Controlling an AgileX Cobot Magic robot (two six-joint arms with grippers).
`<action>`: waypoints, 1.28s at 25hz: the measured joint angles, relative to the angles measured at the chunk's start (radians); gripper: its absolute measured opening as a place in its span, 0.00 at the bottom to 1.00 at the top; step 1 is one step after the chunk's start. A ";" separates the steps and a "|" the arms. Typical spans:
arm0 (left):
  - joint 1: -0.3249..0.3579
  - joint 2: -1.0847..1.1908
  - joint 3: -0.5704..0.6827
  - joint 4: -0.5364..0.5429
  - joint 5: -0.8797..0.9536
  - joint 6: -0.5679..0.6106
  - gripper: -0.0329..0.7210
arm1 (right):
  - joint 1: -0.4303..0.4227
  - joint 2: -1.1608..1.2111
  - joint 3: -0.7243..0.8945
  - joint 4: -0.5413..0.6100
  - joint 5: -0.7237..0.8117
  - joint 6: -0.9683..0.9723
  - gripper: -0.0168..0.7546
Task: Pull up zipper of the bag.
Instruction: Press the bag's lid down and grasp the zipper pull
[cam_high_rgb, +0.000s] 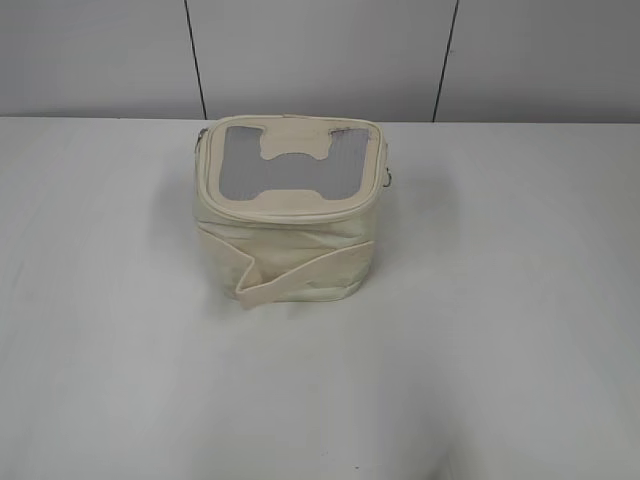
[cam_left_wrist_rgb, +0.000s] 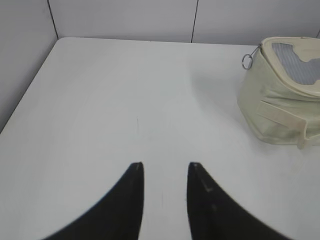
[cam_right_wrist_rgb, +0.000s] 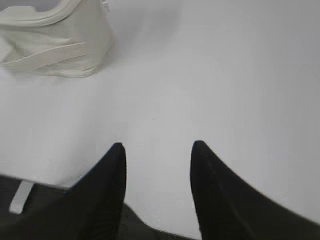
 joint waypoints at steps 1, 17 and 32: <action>-0.002 0.000 0.000 0.000 0.000 0.000 0.36 | 0.000 0.065 0.000 0.061 -0.024 -0.073 0.47; -0.013 0.000 0.000 0.000 0.000 0.000 0.36 | 0.068 1.634 -0.776 0.952 -0.115 -1.190 0.47; -0.013 0.000 0.000 0.007 0.000 0.000 0.36 | 0.349 2.380 -1.847 0.678 0.128 -0.799 0.47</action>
